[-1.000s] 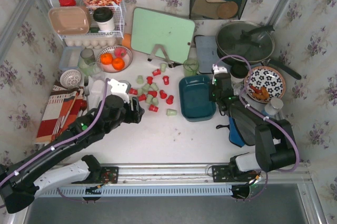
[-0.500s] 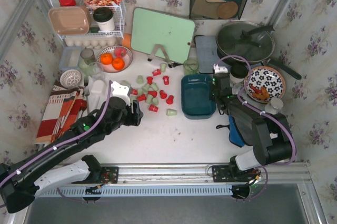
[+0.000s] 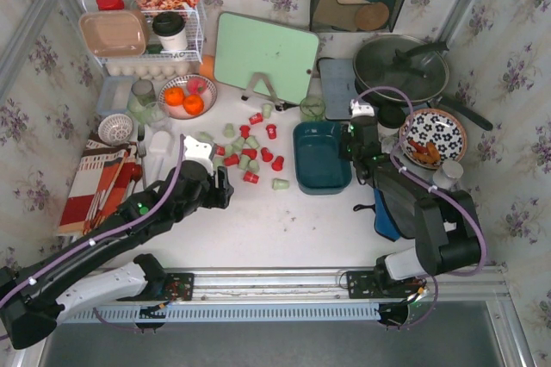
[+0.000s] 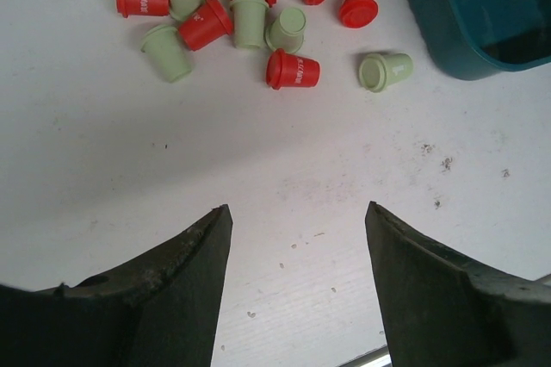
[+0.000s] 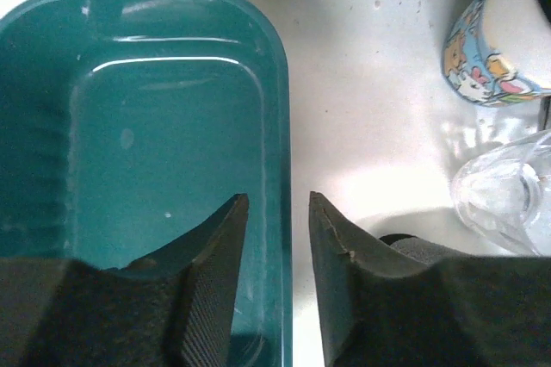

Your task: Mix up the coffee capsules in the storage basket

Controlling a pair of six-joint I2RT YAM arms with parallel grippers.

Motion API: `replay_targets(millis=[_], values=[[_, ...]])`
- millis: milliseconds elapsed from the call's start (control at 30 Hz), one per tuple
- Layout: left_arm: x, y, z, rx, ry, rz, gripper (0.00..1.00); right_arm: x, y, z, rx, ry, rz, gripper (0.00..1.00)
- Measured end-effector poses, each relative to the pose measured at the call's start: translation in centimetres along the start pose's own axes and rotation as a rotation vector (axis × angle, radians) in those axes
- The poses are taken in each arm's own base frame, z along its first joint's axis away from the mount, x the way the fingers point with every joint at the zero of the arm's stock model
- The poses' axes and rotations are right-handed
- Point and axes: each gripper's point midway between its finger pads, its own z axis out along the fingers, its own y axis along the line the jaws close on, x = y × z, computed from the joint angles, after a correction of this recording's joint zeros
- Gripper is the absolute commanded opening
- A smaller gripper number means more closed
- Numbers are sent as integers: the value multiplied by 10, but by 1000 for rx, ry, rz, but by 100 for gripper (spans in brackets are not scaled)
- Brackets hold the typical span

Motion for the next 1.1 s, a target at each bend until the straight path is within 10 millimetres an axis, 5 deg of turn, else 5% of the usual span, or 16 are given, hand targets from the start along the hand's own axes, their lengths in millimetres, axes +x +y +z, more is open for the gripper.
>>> replay_targets(millis=[267,400,633,800,1100], values=[[5,4,6,-30,18,-1,68,-35,-1,-36,11,-112,18,57],[7,12,9,-81,22,-3,81,-44,24,-72,-62,-224,-4,64],[9,38,18,-207,34,-35,81,-20,78,-118,-264,-436,-108,62],[11,56,33,-270,81,-77,77,-11,89,-126,-317,-511,-128,59],[24,22,80,-136,200,-136,74,-33,99,-145,-383,-591,-59,57]])
